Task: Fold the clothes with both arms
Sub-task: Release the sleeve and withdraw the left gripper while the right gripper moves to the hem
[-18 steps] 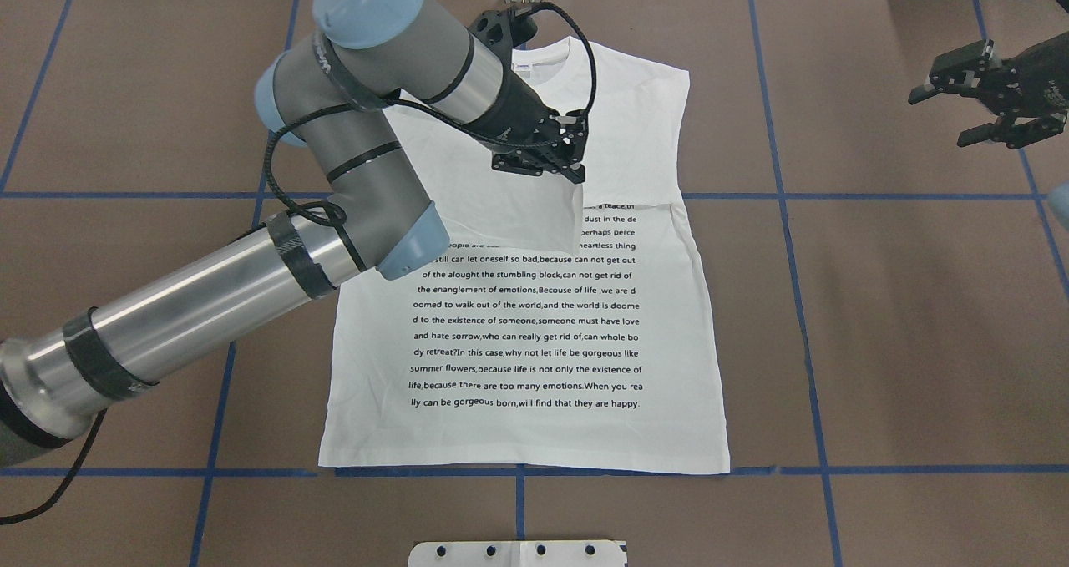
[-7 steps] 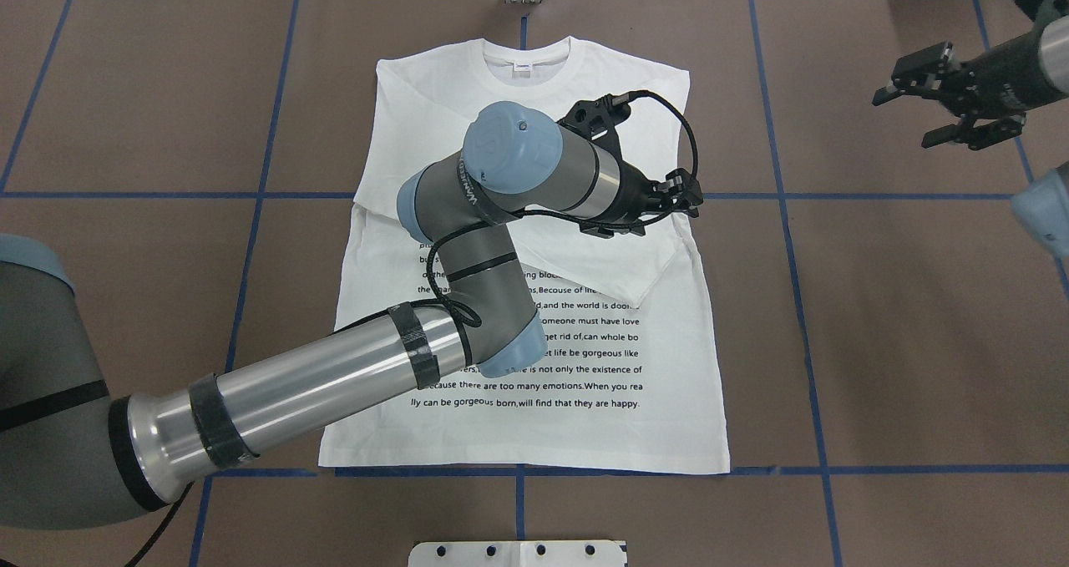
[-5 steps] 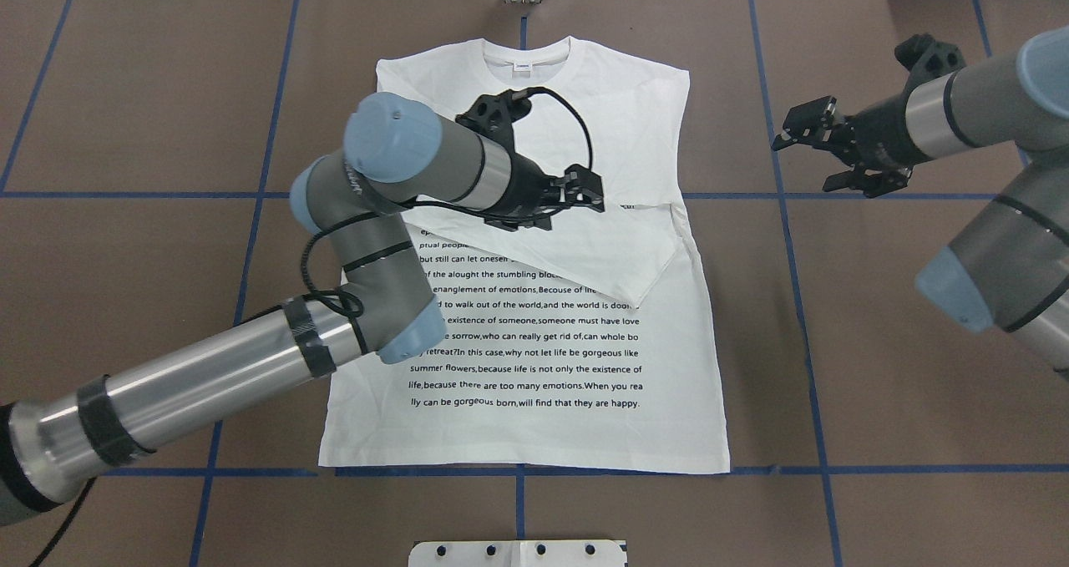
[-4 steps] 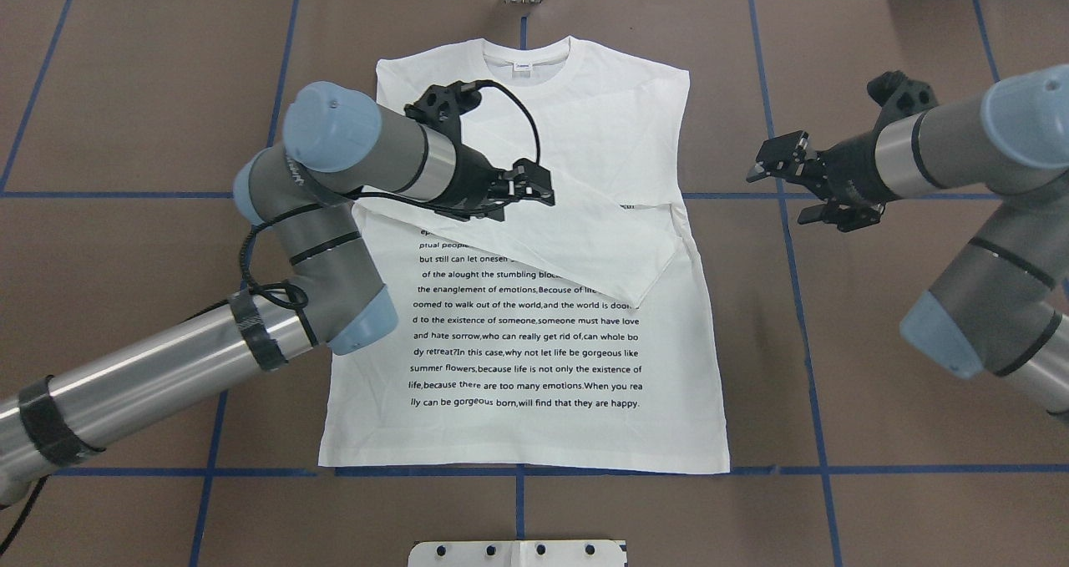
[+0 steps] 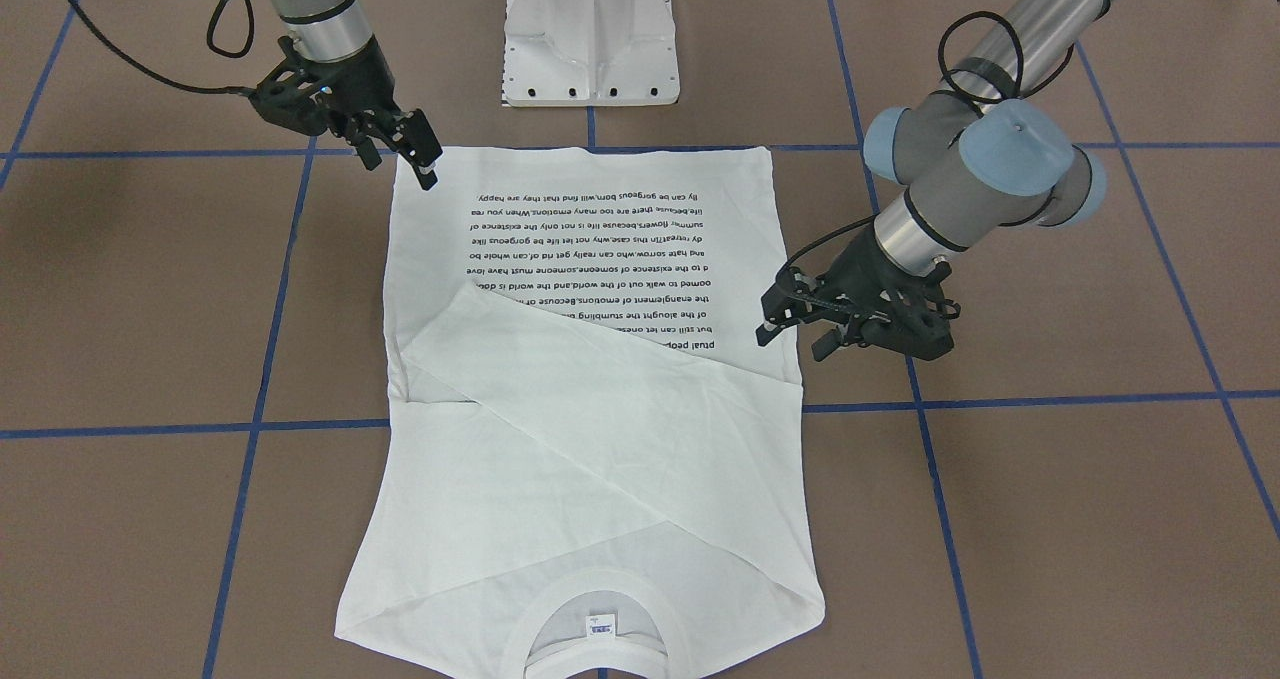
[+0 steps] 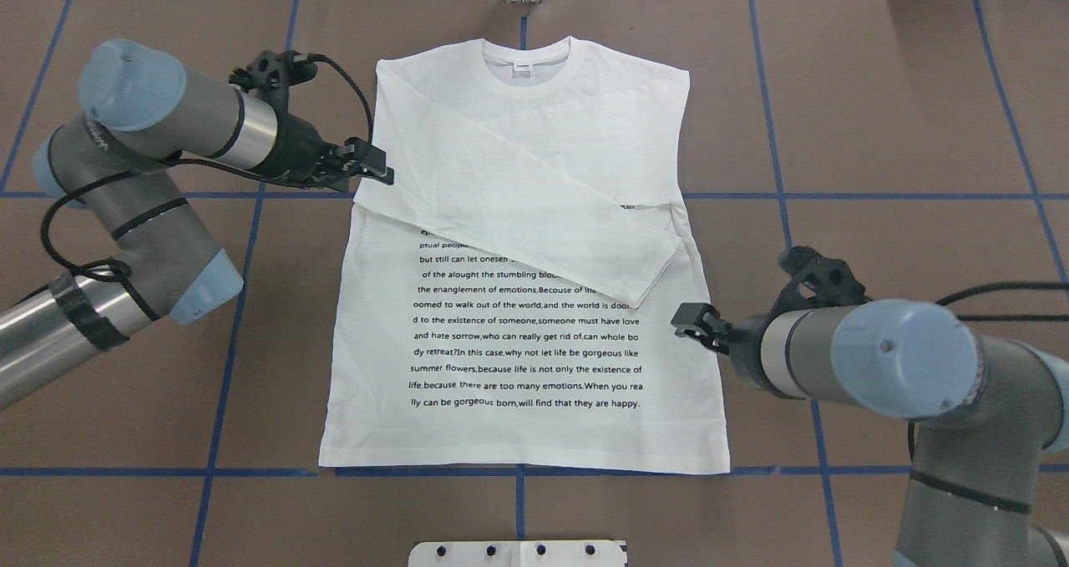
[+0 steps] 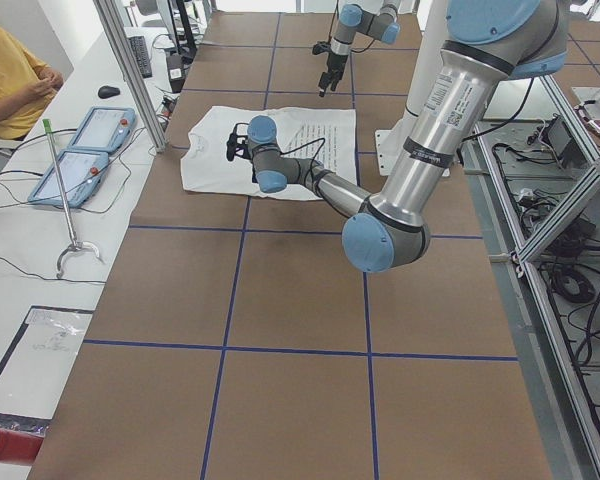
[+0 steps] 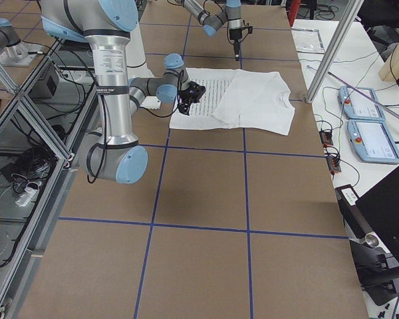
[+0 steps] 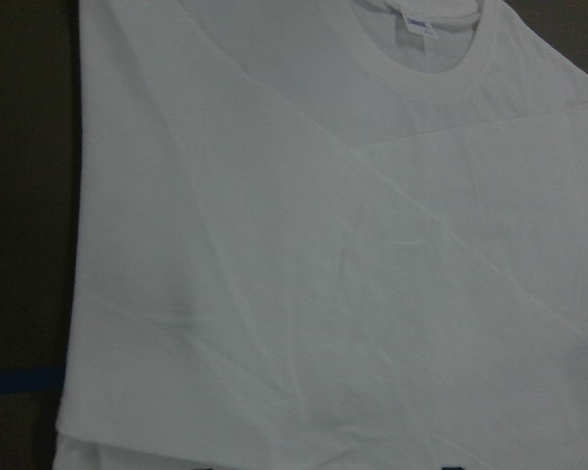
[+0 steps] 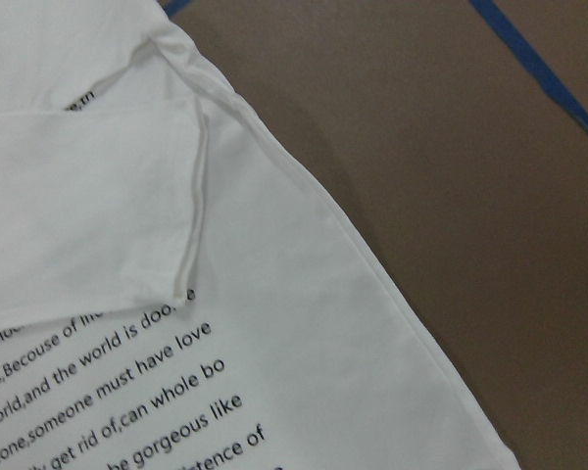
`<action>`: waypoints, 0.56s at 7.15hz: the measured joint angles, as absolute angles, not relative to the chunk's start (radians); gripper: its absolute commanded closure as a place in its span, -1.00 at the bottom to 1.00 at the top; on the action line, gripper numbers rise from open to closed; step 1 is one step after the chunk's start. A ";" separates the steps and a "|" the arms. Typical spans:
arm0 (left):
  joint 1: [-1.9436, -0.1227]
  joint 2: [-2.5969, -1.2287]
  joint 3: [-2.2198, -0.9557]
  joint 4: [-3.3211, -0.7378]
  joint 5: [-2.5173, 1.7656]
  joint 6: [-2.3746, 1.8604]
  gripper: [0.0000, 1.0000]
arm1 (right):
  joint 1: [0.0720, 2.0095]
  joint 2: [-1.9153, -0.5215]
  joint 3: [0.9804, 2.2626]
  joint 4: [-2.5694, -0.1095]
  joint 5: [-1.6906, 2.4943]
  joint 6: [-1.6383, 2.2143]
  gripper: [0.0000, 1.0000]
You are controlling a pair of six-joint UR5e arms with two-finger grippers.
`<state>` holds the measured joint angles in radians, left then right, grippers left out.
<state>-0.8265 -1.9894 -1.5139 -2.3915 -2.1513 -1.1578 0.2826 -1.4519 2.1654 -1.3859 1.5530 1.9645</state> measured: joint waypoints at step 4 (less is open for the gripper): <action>-0.836 -1.888 -1.594 -2.385 -2.154 -1.125 -0.73 | 0.067 -1.542 2.169 -1.420 1.409 2.200 -0.82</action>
<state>-0.8360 -1.8877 -1.5939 -2.3854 -2.1543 -1.1249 0.0673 -1.5424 2.1691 -1.4204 1.4089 2.1996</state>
